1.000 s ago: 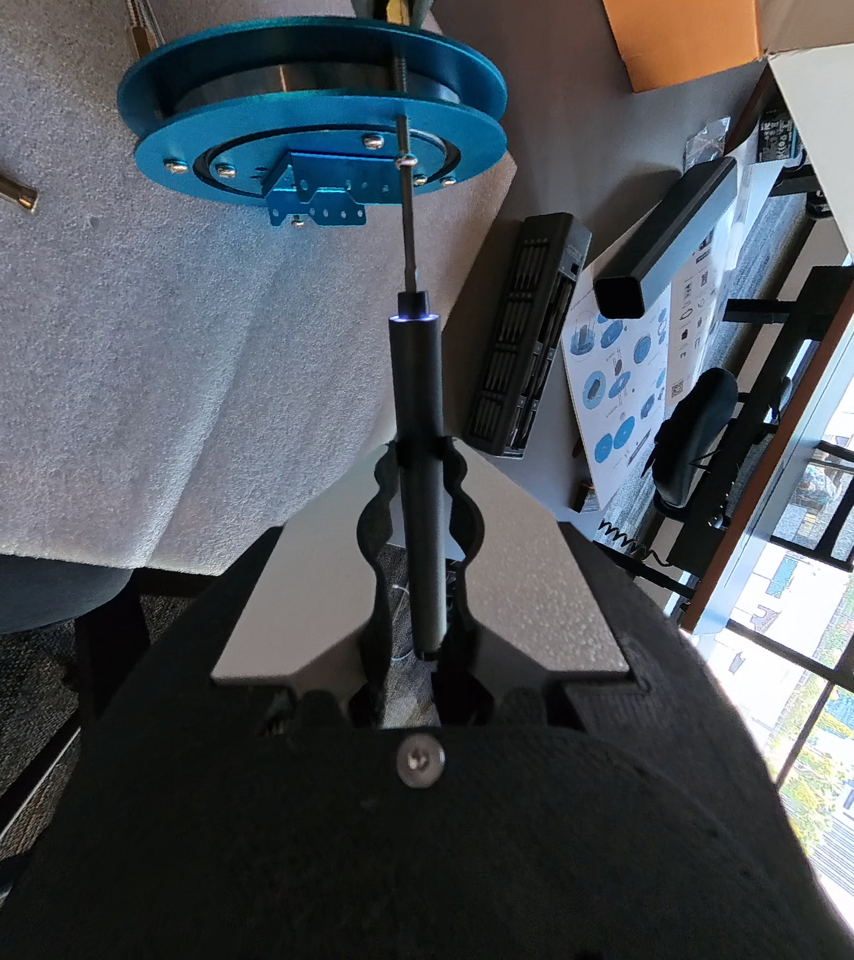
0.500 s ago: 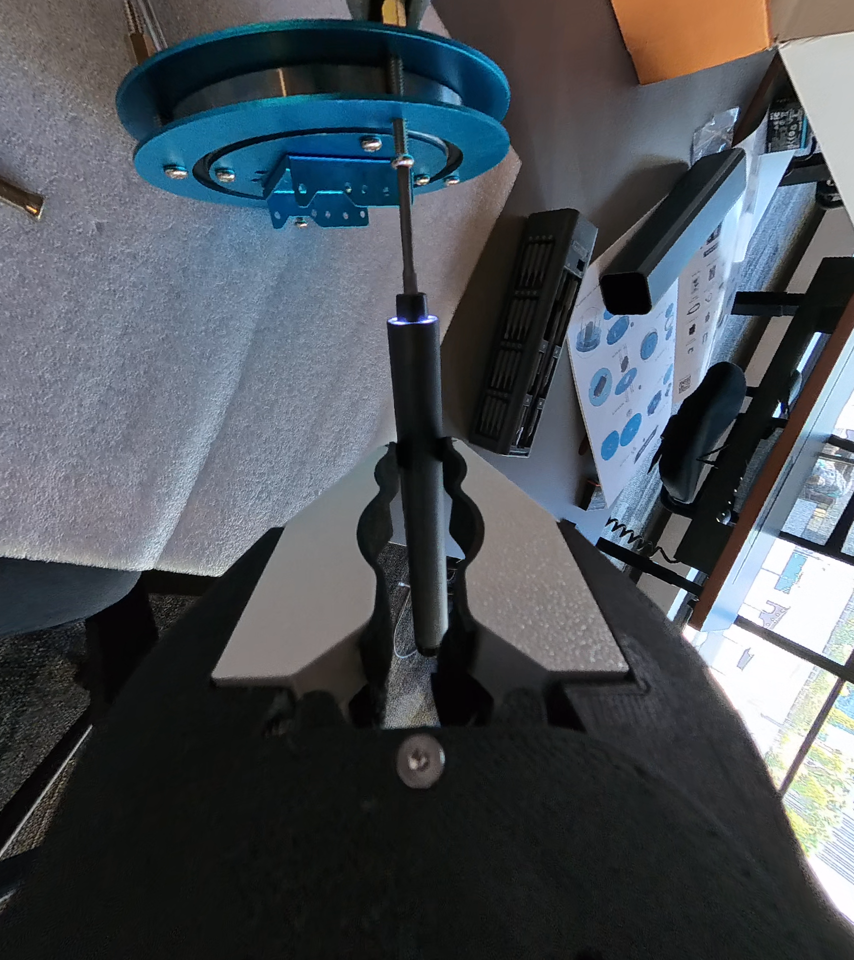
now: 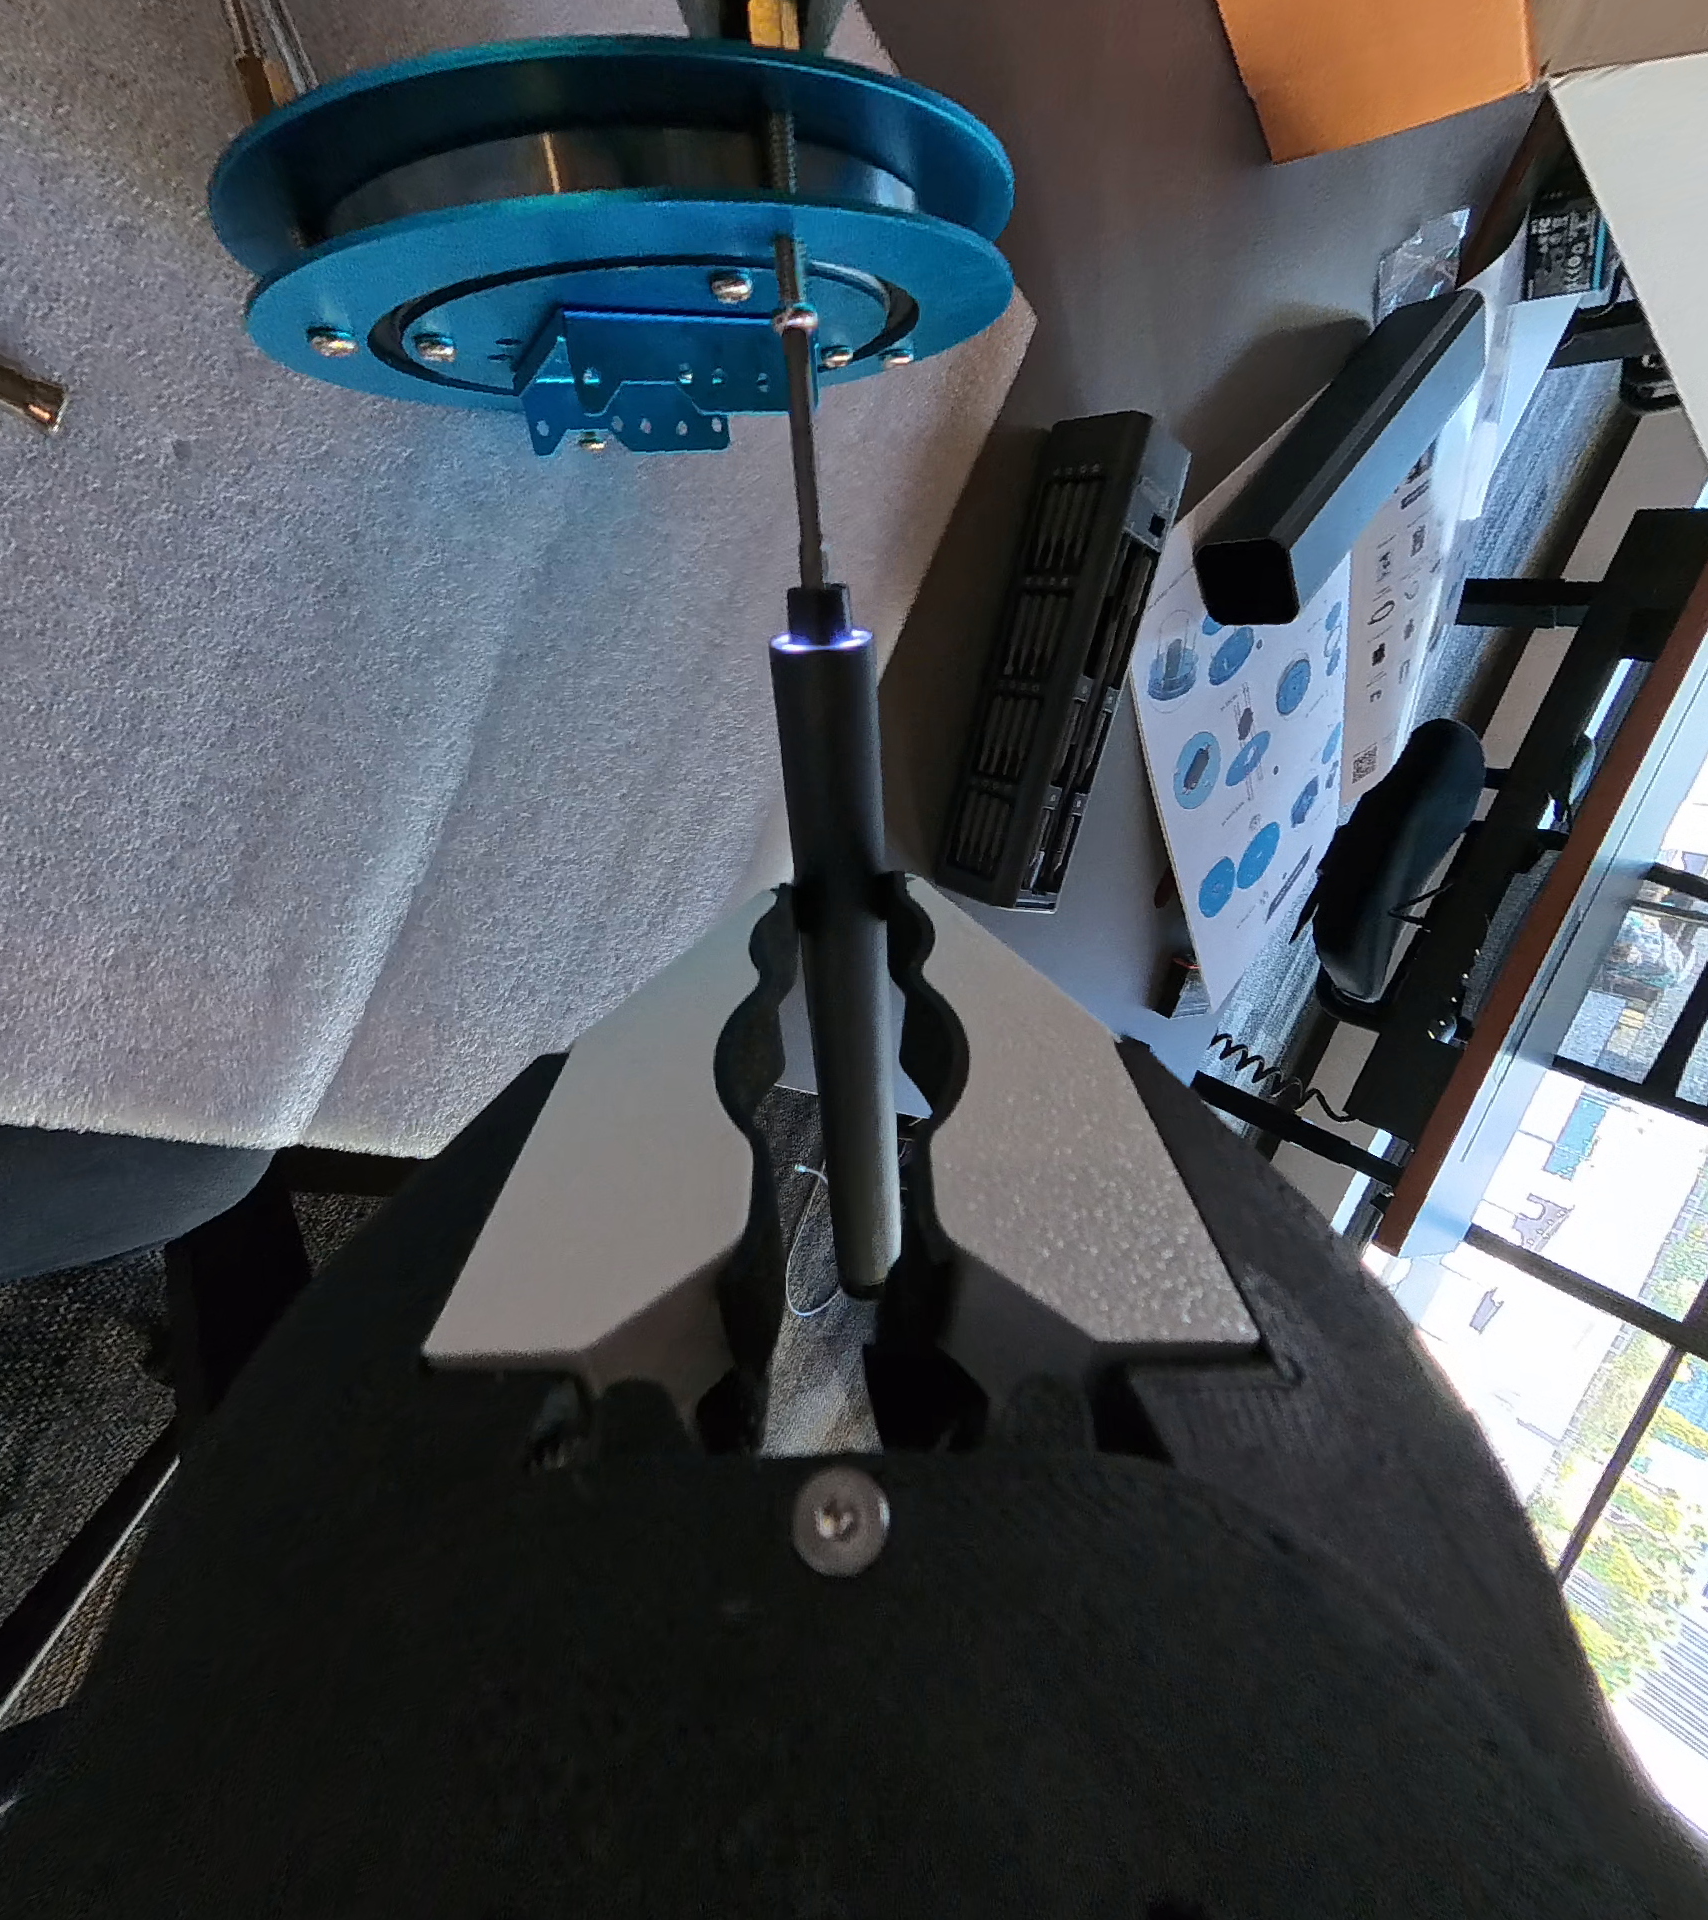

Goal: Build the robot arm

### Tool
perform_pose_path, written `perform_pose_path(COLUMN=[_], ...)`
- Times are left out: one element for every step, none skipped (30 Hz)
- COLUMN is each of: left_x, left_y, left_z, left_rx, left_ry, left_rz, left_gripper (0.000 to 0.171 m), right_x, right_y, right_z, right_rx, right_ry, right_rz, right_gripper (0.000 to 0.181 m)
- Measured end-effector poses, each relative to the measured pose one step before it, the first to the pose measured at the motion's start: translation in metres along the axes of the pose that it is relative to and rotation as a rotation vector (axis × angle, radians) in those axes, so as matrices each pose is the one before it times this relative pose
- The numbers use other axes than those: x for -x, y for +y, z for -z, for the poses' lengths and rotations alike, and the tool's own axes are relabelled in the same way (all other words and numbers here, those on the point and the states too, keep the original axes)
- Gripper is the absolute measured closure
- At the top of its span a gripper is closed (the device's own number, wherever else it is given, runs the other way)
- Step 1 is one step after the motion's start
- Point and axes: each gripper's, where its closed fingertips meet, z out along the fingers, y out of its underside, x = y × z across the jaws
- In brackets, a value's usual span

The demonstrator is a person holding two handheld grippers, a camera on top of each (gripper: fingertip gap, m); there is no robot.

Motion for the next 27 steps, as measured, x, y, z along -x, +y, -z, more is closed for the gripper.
perform_pose_path(left_x=[-0.00107, -0.00055, 0.00006, 0.00066, 0.00091, 0.00074, 0.0005, 0.00048, 0.00065, 0.00037, 0.00036, 0.00011, -0.00012, 0.00002, -0.00004, -0.00009, 0.00011, 0.00022, 0.00037, -0.00004, -0.00011, -0.00011, -0.00032, -0.00033, -0.00016, -0.00024, -0.00013], left_y=[-0.00029, -0.00006, 0.00035, 0.0005, 0.00062, 0.00071, 0.00055, 0.00065, 0.00066, 0.00063, 0.00047, 0.00022, 0.00003, -0.00017, -0.0002, -0.00018, -0.00005, 0.00005, 0.00007, -0.00008, -0.00023, -0.00031, -0.00015, -0.00033, -0.00003, 0.00016, 0.00008], left_z=[-0.00014, 0.00005, 0.00006, 0.00022, 0.00019, 0.00021, 0.00024, 0.0002, 0.00008, 0.00001, 0.00002, -0.00011, -0.00032, -0.0003, -0.00035, -0.0002, -0.00002, -0.00014, -0.00023, -0.00033, -0.00031, -0.00025, -0.00019, 0.00001, 0.00011, 0.00007, 0.00022], left_rx=[0.00605, 0.0093, 0.0113, 0.01189, 0.01123, 0.01093, 0.01247, 0.01484, 0.0174, 0.01906, 0.01898, 0.01513, 0.00785, 0.00084, -0.00355, -0.00487, -0.00382, -0.00197, -0.00052, 0.00032, 0.00019, -0.00053, -0.00153, -0.00196, -0.00057, 0.00114, 0.00157], left_ry=[0.0068, 0.0027, -0.002, -0.0051, -0.0059, -0.004, -0.0023, -0.0021, -0.0022, -0.0006, 0.0002, 0.0002, -0.0005, -0.0013, -0.0007, 0.0008, 0.0014, -0.0001, -0.0028, -0.002, -0.0007, 0.0009, 0.0032, 0.0048, 0.004, 0.0038, 0.0029], left_rz=[-0.0042, -0.0078, -0.0128, -0.0163, -0.0173, -0.0172, -0.0163, -0.0167, -0.0177, -0.017, -0.0144, -0.0129, -0.0115, -0.007, -0.002, 0.0015, 0.005, 0.0055, -0.0001, -0.0039, -0.0031, -0.0006, 0.0006, 0.0014, 0.0033, 0.0024, 0.0007], left_gripper=[0.168, 0.168, 0.168, 0.168, 0.168, 0.168, 0.168, 0.168, 0.167, 0.167, 0.167, 0.168, 0.168, 0.167, 0.167, 0.167, 0.168, 0.167, 0.167, 0.167, 0.167, 0.168, 0.167, 0.168, 0.167, 0.168, 0.168], right_x=[0.00083, 0.00062, 0.00055, 0.00022, -0.00028, -0.00003, -0.00015, -0.00024, -0.00001, -0.00009, -0.00008, -0.00023, -0.00035, -0.00009, 0.00049, 0.00101, 0.00072, 0.00011, -0.00018, -0.00019, -0.00063, -0.00056, -0.00024, 0.0007, 0.00084, -0.00033, -0.00108], right_y=[0.00005, -0.0001, -0.00024, -0.00033, -0.00046, -0.00038, -0.00046, -0.00045, -0.00037, -0.00026, -0.00014, -0.00008, 0.00032, 0.00038, 0.00035, 0.00003, -0.00013, 0.00006, 0.00023, 0.00028, 0.00033, 0.00027, 0.00018, -0.00007, -0.00012, -0.00042, -0.00039], right_z=[-0.00042, -0.00012, 0.00016, 0.00029, 0.0003, 0.00041, 0.00046, 0.00033, 0.00035, 0.00041, 0.00031, 0.0002, -0.00002, 0.00006, -0.00005, -0.00011, -0.00021, -0.00029, -0.00026, -0.00019, -0.00001, -0.00007, 0.00015, 0.00027, 0.00049, 0.00073, 0.00089], right_rx=[-0.0001, -0.0019, -0.0021, -0.0028, -0.0037, -0.0034, -0.0033, -0.002, -0.0011, -0.0005, -0.0006, -0.0001, -0.0002, -0.0009, -0.0016, -0.0025, -0.0015, -0.0001, 0.0013, 0.0034, 0.0024, 0.0018, 0.0019, 0.0004, 0.0005, 0.0003, 0.0004], right_ry=[-0.0014, -0.0005, -0.0019, -0.0008, 0.0023, 0.0006, 0.001, 0.0016, 0.0014, 0.0009, 0.0013, 0.0011, 0.0013, 0.0006, -0.0022, -0.0059, -0.0046, 0.0003, 0.001, -0.0001, 0.005, 0.0061, 0.0028, -0.0047, -0.0063, 0.0026, 0.0082], right_rz=[0.0017, 0.001, -0.0011, -0.0023, -0.0023, -0.0013, -0.0016, -0.0003, 0.0008, 0.0008, 0.0001, 0.0003, 0.0013, 0.0006, 0.0013, -0.0004, -0.0032, -0.0005, -0.001, -0.0016, 0.0029, 0.0058, 0.0028, 0.0016, 0.0022, 0.004, 0.0058], right_gripper=[0.165, 0.166, 0.165, 0.165, 0.165, 0.166, 0.166, 0.166, 0.166, 0.165, 0.165, 0.165, 0.165, 0.166, 0.165, 0.166, 0.166, 0.166, 0.166, 0.166, 0.165, 0.165, 0.165, 0.165, 0.165, 0.166, 0.166])
